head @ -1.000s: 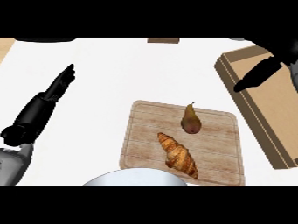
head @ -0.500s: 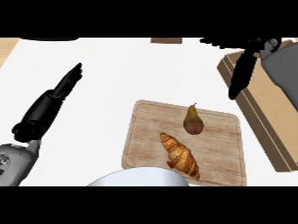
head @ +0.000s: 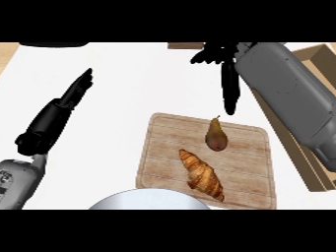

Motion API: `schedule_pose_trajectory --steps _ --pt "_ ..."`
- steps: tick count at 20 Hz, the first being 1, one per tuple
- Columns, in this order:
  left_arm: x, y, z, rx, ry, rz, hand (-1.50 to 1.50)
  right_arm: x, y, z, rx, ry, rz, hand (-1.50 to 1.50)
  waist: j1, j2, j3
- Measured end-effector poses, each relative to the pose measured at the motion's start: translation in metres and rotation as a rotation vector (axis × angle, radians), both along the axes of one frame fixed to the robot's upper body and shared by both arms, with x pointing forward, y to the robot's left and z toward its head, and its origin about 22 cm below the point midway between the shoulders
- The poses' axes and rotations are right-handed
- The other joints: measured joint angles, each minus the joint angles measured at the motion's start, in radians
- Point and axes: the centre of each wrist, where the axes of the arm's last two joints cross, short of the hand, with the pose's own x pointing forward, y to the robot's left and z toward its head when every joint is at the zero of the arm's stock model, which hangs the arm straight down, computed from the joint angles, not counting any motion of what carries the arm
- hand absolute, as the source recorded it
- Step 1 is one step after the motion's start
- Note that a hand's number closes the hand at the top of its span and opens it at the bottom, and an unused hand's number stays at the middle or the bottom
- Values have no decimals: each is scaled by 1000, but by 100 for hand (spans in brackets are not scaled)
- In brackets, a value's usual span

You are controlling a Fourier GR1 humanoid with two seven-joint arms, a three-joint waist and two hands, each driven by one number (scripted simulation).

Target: Pick the pear from the cutting board and place it in the cardboard box

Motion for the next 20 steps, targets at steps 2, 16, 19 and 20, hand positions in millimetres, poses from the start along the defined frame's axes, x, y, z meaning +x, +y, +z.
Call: schedule_pose_trajectory --steps 2,16,19,20 --pt "2 2 -2 -2 0 4 0 1 17 -3 -35 28 7 -150 -3 0 0" --pt "-6 9 -5 1 3 19 0 -9 57 -42 -172 97 5 -150 -21 -6 1" --pt "-2 7 -5 2 -1 19 0 -11 54 -49 -196 84 3 -150 -22 -5 1" --pt "-4 5 -5 1 0 18 0 -13 57 -50 -195 80 1 -150 -23 -6 1"
